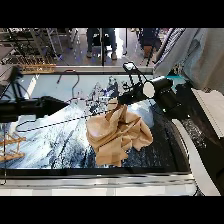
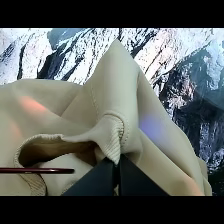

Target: Fold the clothes and pants, and hang the long-sleeved shirts on hangers.

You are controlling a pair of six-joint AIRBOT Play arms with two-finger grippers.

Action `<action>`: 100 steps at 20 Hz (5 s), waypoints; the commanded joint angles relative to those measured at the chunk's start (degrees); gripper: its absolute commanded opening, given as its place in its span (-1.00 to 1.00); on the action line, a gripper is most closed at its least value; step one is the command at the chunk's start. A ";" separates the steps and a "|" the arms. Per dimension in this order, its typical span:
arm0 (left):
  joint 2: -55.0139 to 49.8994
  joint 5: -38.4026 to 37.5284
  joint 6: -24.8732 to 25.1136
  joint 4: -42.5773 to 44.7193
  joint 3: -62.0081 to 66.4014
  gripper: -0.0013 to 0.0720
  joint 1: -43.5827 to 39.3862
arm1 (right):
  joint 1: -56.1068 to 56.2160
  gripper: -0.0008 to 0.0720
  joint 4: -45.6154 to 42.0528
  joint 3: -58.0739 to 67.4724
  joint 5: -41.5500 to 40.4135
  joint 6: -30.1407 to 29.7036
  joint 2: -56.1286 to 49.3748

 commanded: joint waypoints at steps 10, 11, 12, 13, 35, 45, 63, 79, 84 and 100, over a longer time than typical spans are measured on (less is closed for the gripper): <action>-2.03 21.81 -3.08 3.65 -0.02 -0.93 -8.81 | -0.04 -0.92 -0.26 0.07 0.31 1.70 0.04; -1.70 22.99 -4.37 5.60 -0.02 -0.93 -8.79 | -0.04 -0.92 -0.33 0.07 0.31 1.81 0.04; -1.27 24.09 -5.27 7.63 -0.02 -0.93 -8.76 | -0.04 -0.92 -0.57 0.07 0.26 2.16 0.04; -0.66 25.38 -6.27 9.66 -0.02 -0.93 -8.76 | -0.04 -0.93 -0.70 0.07 0.24 2.64 0.04; -0.04 42.80 -11.10 14.99 -0.02 -0.93 -21.42 | 8.98 -0.92 3.21 12.79 15.32 0.04 0.90; -1.49 32.87 23.91 -18.05 -0.02 -0.93 -17.55 | 15.37 -0.56 2.12 13.05 18.01 -20.02 5.53; -13.81 21.24 26.25 -23.08 0.00 -0.93 -14.86 | -9.53 0.52 15.91 -2.43 -7.34 -24.11 6.45; -13.84 20.92 25.79 -23.21 0.00 -0.93 -14.80 | -7.52 0.38 9.99 -4.57 -19.43 -8.87 -0.98; -13.84 20.90 25.11 -23.21 0.00 -0.93 -14.82 | -7.52 -0.68 9.01 -4.55 -25.73 -8.92 -2.64; -16.39 11.21 26.16 -33.79 -0.02 -0.93 -14.88 | 6.82 -0.93 11.78 -2.16 -0.90 -29.14 11.58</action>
